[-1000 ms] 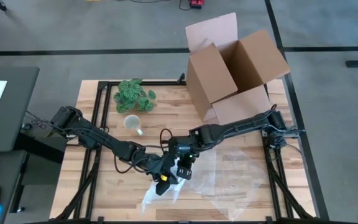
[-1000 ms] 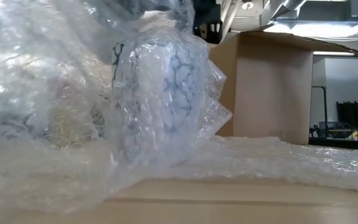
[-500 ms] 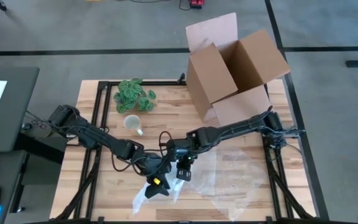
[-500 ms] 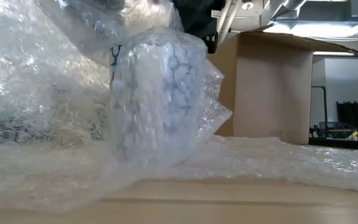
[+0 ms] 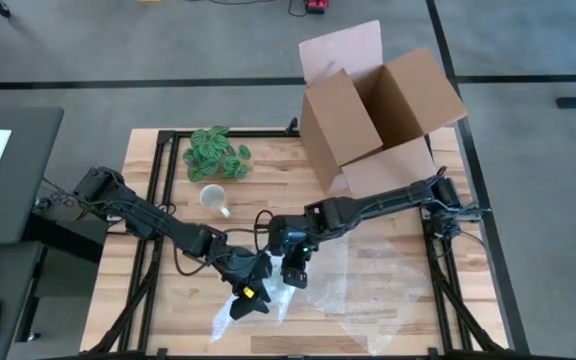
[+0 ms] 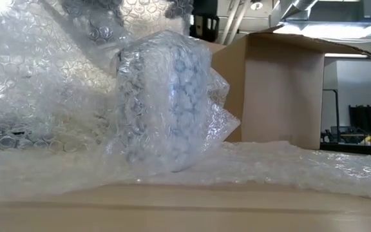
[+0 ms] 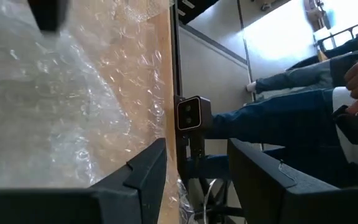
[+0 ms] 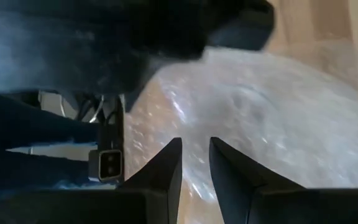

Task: Wrap mug
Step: Wrap the blue mug with bubble wrap

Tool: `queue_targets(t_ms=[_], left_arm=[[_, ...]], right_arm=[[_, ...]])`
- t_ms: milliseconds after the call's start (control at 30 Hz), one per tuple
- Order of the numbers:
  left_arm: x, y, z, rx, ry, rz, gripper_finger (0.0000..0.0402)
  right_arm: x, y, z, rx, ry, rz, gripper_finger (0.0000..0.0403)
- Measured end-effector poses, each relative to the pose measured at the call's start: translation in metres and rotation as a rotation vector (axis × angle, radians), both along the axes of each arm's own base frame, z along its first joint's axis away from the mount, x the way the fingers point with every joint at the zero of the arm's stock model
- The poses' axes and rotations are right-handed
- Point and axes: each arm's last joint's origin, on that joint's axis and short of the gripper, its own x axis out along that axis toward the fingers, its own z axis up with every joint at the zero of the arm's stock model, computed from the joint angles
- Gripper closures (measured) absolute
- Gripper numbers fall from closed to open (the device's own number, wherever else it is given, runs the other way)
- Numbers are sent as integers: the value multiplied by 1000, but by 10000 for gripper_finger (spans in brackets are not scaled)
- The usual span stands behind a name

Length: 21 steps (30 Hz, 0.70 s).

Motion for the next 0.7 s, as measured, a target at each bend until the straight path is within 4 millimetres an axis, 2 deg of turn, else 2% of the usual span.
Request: queue_targets(t_ms=[167,400,700], left_arm=[[-2,-1,-4,22,19,-11,251],[-19,-6,-1,-53,178,-67,251],[-60,6,36,-118,296,6,251]], right_arm=[[13,3,-29,8,53,21,333],[14,3,-50,-44,128,24,347],[8,3,-53,-175,173,-8,390]])
